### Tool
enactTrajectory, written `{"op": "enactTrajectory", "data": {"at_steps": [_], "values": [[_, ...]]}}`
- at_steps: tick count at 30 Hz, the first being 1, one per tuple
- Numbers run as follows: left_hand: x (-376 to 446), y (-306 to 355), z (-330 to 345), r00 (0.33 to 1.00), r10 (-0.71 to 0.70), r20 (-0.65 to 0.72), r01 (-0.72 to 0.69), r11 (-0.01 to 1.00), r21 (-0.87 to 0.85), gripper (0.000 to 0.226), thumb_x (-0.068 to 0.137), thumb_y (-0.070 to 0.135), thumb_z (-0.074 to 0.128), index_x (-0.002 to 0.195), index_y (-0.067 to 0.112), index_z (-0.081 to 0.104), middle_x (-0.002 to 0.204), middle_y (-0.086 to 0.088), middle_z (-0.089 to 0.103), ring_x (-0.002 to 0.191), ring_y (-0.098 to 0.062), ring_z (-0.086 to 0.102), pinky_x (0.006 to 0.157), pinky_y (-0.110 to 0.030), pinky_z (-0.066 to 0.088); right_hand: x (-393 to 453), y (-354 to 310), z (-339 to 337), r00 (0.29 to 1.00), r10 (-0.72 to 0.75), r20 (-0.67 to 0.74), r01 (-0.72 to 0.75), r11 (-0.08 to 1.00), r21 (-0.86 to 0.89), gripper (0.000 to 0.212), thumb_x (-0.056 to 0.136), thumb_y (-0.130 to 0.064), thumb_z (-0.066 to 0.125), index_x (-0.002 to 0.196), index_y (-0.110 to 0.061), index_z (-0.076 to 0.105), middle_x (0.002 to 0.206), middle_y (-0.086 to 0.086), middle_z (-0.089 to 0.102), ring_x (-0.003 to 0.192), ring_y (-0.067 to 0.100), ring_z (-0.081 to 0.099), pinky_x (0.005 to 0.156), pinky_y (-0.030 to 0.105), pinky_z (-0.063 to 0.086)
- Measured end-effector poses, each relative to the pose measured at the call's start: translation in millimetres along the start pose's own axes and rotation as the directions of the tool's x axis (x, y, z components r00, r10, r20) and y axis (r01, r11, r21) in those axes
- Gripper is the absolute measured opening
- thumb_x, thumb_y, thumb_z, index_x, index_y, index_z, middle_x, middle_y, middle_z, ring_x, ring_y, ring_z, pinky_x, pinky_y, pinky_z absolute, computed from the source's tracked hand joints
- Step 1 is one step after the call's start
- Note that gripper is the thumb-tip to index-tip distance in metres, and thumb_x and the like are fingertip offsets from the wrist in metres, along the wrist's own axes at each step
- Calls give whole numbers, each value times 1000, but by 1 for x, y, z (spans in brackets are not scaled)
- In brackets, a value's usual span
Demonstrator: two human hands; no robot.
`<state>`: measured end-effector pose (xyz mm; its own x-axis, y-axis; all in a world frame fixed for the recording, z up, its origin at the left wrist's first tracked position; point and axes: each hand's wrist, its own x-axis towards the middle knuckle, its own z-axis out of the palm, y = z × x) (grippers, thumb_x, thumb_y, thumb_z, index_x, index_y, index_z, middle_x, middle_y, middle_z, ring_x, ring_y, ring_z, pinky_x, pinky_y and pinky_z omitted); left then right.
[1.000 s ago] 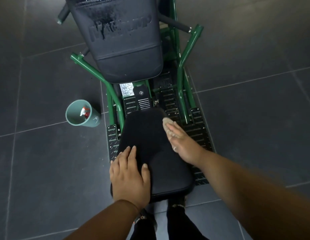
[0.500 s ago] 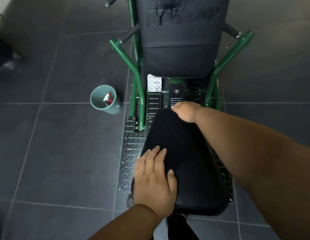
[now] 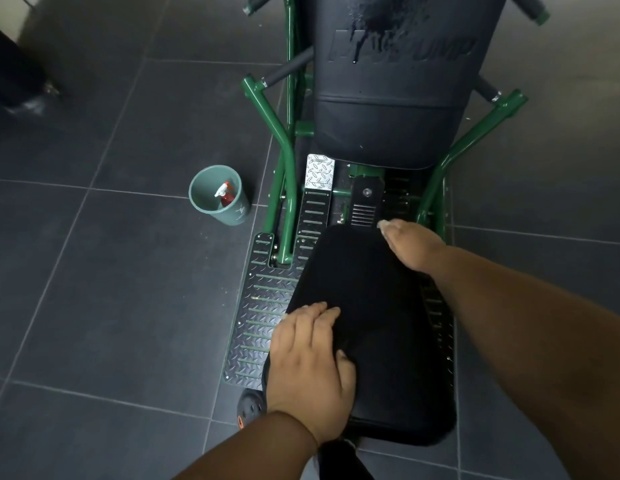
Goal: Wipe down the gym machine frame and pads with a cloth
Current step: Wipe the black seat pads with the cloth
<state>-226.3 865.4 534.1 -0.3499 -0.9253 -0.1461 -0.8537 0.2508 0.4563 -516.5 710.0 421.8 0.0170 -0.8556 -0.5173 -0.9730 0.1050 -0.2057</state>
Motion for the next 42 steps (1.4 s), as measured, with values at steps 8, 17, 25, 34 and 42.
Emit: {"op": "enactTrajectory", "data": {"at_steps": [8, 17, 25, 34, 42], "values": [[-1, -1, 1, 1000, 5, -22, -5, 1000, -18, 61, 84, 29, 57, 144, 22, 53, 146, 5, 47, 141, -19, 40, 127, -31, 15, 24, -71, -24, 984, -163, 72, 156, 983, 98, 53, 111, -33, 20, 156, -21, 46, 166, -1, 38, 151, 24, 37, 124, 39, 25], [-4, -4, 6, 989, 58, -133, -65, 997, -50, 52, 81, 26, 56, 132, 16, 60, 135, 0, 53, 131, -23, 48, 121, -36, 29, 17, -110, -11, 977, -206, 53, 193, 963, 187, 45, 105, -48, 26, 140, -50, 54, 157, -22, 41, 142, 18, 34, 120, 48, 23], [-8, -8, -3, 984, 14, -180, -56, 972, -226, 47, 78, 35, 59, 120, 15, 55, 130, -3, 51, 122, -27, 49, 110, -43, 38, -31, -128, -7, 959, -272, 85, 261, 958, 120, 59, 102, -41, 31, 161, -40, 35, 173, -16, 18, 161, 20, 1, 130, 41, -3], [-40, -48, -39, 898, -418, -135, 272, 770, -577, 44, 84, 47, 45, 126, 35, 50, 123, 24, 48, 121, -3, 41, 106, -27, 32, -10, -155, -27, 967, -141, 210, 165, 981, -103, 49, 103, -53, 26, 137, -41, 58, 160, -5, 40, 150, 25, 26, 125, 51, 14], [-32, -89, -17, 817, -575, 47, 425, 544, -724, 38, 90, 37, 47, 123, 24, 62, 122, 14, 58, 120, -11, 52, 107, -27, 39, -3, -192, -36, 951, -19, 309, 87, 974, -208, 58, 104, -55, 26, 112, -26, 75, 136, 12, 56, 127, 33, 45, 108, 63, 34]]}}
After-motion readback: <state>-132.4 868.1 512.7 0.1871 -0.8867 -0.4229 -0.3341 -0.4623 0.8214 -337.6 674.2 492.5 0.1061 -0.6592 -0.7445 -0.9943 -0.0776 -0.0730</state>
